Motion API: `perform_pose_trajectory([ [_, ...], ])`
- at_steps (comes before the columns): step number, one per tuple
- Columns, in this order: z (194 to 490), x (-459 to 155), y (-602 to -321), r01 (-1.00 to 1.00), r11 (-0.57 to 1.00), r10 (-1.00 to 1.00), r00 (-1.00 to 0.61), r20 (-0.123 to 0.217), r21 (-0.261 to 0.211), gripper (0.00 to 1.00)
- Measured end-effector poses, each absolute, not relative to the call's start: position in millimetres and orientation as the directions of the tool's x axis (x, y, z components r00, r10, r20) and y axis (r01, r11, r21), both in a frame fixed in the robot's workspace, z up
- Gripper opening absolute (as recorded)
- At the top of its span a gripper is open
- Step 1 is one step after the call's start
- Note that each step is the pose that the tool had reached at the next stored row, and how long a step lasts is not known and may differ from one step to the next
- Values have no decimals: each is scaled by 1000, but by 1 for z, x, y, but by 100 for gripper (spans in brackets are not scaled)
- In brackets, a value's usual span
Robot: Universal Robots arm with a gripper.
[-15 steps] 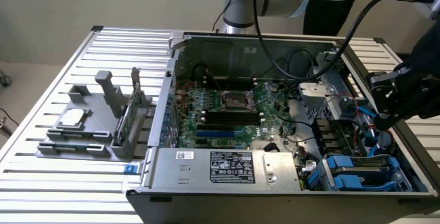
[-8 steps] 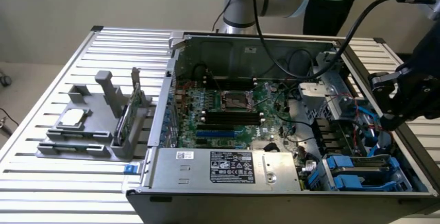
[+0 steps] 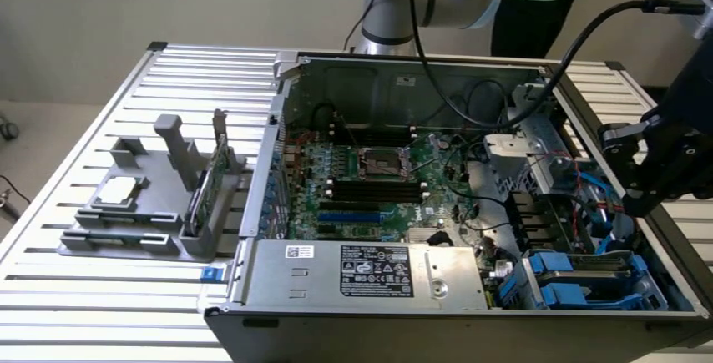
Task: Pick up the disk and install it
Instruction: 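Insert the first disk wire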
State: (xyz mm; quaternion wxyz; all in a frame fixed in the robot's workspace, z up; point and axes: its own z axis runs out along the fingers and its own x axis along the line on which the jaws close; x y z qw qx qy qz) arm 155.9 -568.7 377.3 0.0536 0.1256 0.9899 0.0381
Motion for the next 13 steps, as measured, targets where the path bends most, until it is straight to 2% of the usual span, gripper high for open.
perform_pose_trajectory([
  [10,366,156,-569,277,959,283,-952,-120,59,13],
  [12,364,156,-569,281,958,285,-950,-124,52,21],
  [13,363,156,-569,283,958,287,-950,-126,48,21],
])
